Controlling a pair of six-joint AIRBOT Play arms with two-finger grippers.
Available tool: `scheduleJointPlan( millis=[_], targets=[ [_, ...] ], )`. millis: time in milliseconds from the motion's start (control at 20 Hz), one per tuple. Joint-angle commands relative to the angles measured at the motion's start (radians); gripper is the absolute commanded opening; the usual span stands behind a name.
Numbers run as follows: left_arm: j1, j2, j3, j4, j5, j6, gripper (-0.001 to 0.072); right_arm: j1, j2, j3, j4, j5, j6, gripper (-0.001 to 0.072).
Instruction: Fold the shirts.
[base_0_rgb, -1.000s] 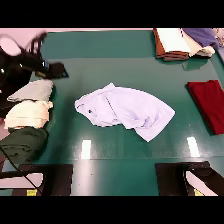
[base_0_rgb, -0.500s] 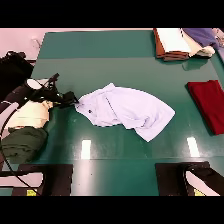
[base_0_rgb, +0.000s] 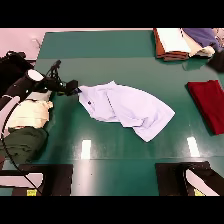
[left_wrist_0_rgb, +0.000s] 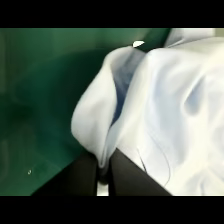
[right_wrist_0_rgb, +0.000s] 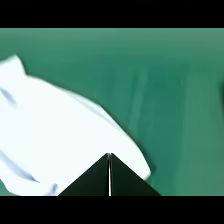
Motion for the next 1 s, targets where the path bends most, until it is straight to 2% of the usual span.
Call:
scheduleJointPlan(
  millis=[0,50,100,150,200,400,650,700,750,850,950],
  targets=[
    [-0.001,-0.001,0.088,-0.002,-0.058,0.027,0.0029,-0.182,0.026,-0.33,0.022,-0.014,-0.035,0.0018],
    [-0.001,-0.001,0.092,-0.005,-0.063,0.027,0.0029,-0.256,0.015,-0.44,0.097,-0.037,-0.08,0.0129],
    [-0.001,-0.001,0.092,-0.006,-0.068,0.027,0.0029,-0.32,-0.007,-0.532,0.176,-0.051,-0.123,0.0373],
    [-0.001,-0.001,0.092,-0.004,-0.074,0.027,0.0029,-0.375,-0.038,-0.611,0.247,-0.072,-0.157,0.0475],
    [-0.001,-0.001,0.092,-0.005,-0.079,0.027,0.0029,-0.42,-0.074,-0.681,0.305,-0.115,-0.192,0.0475],
    [-0.001,-0.001,0.091,-0.005,-0.087,0.026,0.0028,-0.444,-0.217,-0.787,0.459,-0.277,-0.288,0.0442],
    [-0.001,-0.001,0.092,-0.005,-0.089,0.02,0.0029,-0.279,-0.385,-0.723,0.517,-0.413,-0.312,0.0429],
    [-0.001,-0.001,0.092,-0.006,-0.092,0.019,0.0029,-0.246,-0.403,-0.697,0.505,-0.438,-0.312,0.036],
    [-0.001,-0.001,0.092,-0.008,-0.097,0.019,0.0029,-0.216,-0.414,-0.67,0.489,-0.46,-0.312,0.0259],
    [-0.001,0.006,0.093,-0.008,-0.111,0.018,0.0028,-0.172,-0.407,-0.612,0.429,-0.47,-0.311,0.0016],
    [0.0,0.061,0.11,0.006,-0.111,0.017,0.0027,-0.151,-0.346,-0.536,0.344,-0.423,-0.312,0.0016]
  ],
)
